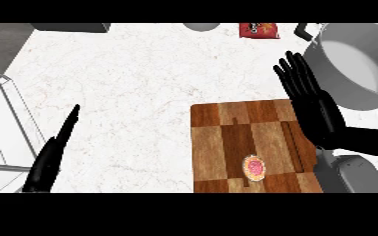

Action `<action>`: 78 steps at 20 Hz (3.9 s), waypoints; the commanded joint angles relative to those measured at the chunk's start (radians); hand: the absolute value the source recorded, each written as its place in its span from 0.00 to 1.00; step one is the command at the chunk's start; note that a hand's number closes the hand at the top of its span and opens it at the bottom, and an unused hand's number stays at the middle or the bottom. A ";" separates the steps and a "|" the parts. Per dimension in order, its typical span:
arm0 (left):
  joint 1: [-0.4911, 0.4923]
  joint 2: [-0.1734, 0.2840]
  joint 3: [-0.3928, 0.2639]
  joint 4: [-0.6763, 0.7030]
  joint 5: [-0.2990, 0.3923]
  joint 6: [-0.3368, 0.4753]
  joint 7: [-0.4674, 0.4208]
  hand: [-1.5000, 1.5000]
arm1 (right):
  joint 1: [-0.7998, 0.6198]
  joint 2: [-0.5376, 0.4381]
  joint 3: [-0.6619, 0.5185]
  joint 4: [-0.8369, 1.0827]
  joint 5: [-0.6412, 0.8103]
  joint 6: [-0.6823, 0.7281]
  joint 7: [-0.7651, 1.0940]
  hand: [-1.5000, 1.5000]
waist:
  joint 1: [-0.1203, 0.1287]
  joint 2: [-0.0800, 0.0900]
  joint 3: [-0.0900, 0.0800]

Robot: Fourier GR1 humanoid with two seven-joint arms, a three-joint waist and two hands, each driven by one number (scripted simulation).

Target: Pick the cupcake from the cutting board and place it in the pot

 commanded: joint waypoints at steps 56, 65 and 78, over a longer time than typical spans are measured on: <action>-0.286 -0.202 0.361 -0.197 0.135 -0.087 0.385 0.50 | 0.040 -0.177 0.263 -0.202 1.040 0.613 0.259 0.00 | -0.036 0.005 0.016; -0.269 -0.285 0.332 -0.216 0.049 -0.090 0.381 0.50 | -0.018 -0.070 0.230 0.011 1.197 0.574 0.106 0.00 | -0.032 0.005 0.016; -0.208 -0.306 0.392 -0.226 0.055 -0.158 0.349 0.50 | -0.030 -0.033 0.287 0.165 1.391 0.420 -0.117 1.00 | -0.028 0.006 0.016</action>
